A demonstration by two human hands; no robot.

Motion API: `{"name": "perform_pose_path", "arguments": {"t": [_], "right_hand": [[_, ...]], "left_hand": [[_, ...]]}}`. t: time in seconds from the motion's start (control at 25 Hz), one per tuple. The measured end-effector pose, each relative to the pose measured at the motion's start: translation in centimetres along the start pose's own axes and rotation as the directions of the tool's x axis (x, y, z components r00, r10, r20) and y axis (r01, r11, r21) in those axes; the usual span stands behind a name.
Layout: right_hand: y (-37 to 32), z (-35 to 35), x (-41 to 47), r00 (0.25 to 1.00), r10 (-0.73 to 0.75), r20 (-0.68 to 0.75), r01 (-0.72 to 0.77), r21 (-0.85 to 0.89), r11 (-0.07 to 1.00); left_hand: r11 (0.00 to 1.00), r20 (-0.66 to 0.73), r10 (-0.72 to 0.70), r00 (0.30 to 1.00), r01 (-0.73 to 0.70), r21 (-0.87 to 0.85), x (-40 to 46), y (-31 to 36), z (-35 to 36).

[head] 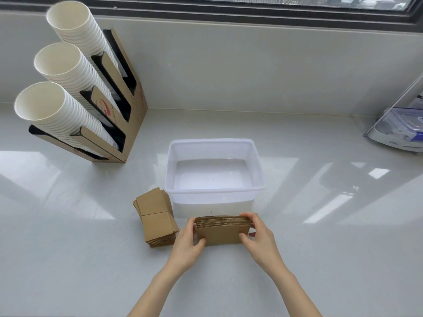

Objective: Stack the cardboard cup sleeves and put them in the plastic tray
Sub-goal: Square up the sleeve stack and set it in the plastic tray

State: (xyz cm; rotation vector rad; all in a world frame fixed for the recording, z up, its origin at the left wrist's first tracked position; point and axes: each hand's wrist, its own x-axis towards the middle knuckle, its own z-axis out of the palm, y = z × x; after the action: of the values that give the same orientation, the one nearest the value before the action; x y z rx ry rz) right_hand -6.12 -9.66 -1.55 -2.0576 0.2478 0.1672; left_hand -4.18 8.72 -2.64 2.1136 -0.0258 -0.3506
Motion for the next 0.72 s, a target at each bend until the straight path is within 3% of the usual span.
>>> {"name": "perform_pose_path", "arguments": {"t": [0.28, 0.52, 0.72], "right_hand": [[0.9, 0.6, -0.7, 1.0, -0.01, -0.013, 0.009, -0.053, 0.999], [0.4, 0.1, -0.4, 1.0, -0.007, -0.011, 0.006, -0.051, 0.999], [-1.8, -1.0, 0.0, 0.999, -0.043, -0.025, 0.043, 0.019, 0.999]], "left_hand": [[0.988, -0.026, 0.098, 0.995, -0.094, 0.126, -0.3, -0.5, 0.3], [0.995, -0.018, 0.078, 0.997, -0.077, 0.07, -0.4, 0.0, 0.1], [0.988, -0.056, 0.151, 0.987, -0.149, 0.026, -0.1, 1.9, -1.4]]}}
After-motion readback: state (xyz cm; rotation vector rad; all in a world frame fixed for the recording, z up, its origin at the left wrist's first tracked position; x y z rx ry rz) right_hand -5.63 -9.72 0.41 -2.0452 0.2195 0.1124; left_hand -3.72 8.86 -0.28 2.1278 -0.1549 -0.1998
